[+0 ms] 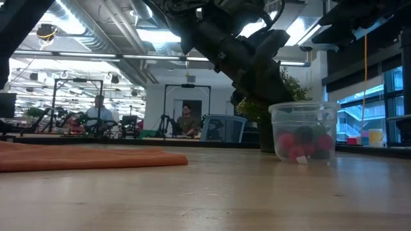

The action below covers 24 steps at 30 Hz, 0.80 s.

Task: Pick and placing Produce into tupperware
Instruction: Put the blueberry into the transparent container, then return to Home Position

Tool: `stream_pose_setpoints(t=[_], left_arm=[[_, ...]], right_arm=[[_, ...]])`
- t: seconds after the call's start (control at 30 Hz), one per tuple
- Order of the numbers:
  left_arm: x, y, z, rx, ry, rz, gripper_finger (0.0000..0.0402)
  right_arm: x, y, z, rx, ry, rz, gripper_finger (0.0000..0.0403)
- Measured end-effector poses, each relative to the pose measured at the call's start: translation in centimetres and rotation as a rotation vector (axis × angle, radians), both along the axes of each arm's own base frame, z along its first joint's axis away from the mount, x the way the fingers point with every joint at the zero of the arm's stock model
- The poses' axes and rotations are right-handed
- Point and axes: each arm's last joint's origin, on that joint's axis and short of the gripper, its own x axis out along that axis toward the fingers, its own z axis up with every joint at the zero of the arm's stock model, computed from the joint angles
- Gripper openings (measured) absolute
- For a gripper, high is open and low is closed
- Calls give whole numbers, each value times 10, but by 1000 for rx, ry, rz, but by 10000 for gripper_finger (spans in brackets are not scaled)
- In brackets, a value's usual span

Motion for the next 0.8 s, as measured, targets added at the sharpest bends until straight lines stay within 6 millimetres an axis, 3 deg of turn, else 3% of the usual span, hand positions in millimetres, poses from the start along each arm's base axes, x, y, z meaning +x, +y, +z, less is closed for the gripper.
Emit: stream_pose_setpoints(t=[0.3,0.63,0.7,0.8], left_arm=[[0,0,1,0,-7,0,60],[0,0,2,-2,-10,-1,130],[0,0,10,-6,-20,-6,139],[-3,3,50,-52,-85,-57,144]], right_arm=[[0,0,0,0,0,0,237],[0,0,0,-16,2,7,237],[0,0,0,-21,3,10,237],[0,0,0,-23,1,10,237]])
